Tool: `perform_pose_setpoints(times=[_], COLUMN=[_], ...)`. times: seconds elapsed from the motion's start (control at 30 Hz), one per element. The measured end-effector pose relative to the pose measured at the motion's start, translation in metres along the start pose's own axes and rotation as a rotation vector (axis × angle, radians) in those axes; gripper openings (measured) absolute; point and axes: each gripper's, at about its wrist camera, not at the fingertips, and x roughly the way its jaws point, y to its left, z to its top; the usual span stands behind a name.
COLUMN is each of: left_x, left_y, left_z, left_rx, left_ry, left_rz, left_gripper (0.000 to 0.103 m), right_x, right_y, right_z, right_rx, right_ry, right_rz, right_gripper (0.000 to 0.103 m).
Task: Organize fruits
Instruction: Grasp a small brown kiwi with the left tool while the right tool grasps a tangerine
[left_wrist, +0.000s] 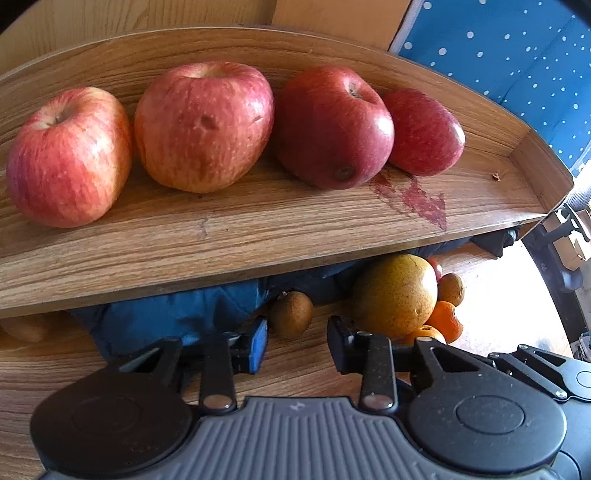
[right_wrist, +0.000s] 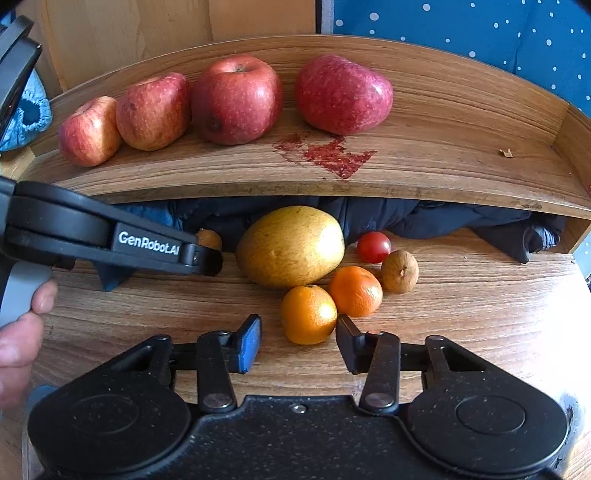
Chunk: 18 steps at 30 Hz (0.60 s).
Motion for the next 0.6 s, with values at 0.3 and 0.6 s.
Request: perform_pose_setpoints(times=[0.3, 0.6], left_x=[0.002, -0.013], left_y=[0.005, 0.012], left_z=[0.001, -0.014], left_rx=[-0.027, -0.012], left_ry=[0.015, 0.025], left_rz=[-0.009, -0.010], left_gripper=[0.026, 0.026], right_x=[0.000, -0.012], right_y=[-0.004, -0.005], right_z=[-0.005, -0.019], right_rx=[0.005, -0.001], right_ry=[-0.002, -0.008], right_rz=[-0.008, 0.014], right_gripper=[0.034, 0.034])
